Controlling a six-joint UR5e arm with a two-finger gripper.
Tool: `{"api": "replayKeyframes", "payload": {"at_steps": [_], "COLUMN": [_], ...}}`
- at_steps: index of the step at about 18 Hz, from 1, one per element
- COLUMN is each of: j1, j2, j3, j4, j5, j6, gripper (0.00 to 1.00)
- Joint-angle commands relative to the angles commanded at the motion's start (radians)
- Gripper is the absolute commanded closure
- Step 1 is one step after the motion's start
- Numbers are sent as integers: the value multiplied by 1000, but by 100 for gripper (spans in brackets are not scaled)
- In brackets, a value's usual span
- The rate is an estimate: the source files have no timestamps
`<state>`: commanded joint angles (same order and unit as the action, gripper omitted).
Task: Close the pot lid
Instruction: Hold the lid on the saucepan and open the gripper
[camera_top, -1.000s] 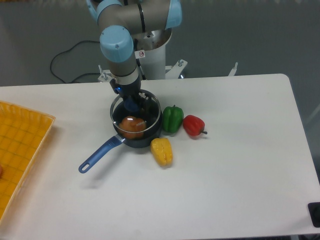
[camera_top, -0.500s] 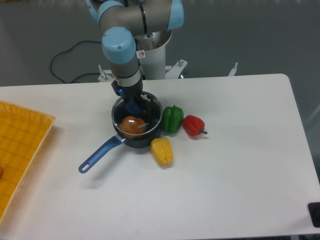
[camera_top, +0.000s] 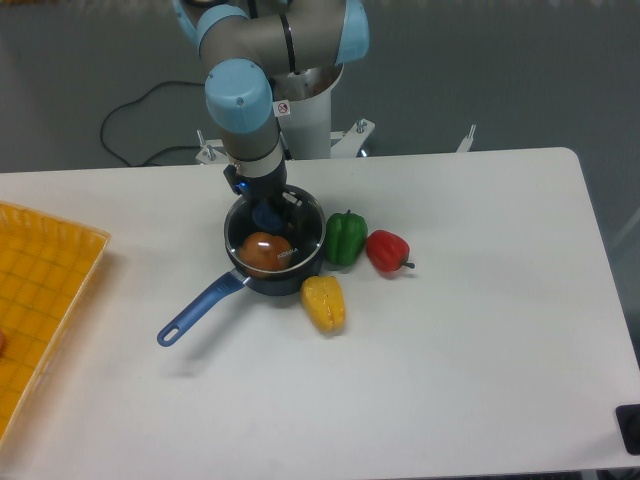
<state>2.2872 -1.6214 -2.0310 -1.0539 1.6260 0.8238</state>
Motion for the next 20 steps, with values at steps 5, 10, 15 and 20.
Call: {"api": "replayKeyframes", "payload": {"at_steps": [5, 10, 15, 20], "j1": [-3, -5, -6, -5], "j2": [-8, -12, -14, -14], "j3": [0, 2, 2, 2], "j4": [9, 11, 11, 11], "j5": [0, 2, 2, 2], "j6": [-6, -9, -9, -9], "gripper": [29, 29, 29, 29]}}
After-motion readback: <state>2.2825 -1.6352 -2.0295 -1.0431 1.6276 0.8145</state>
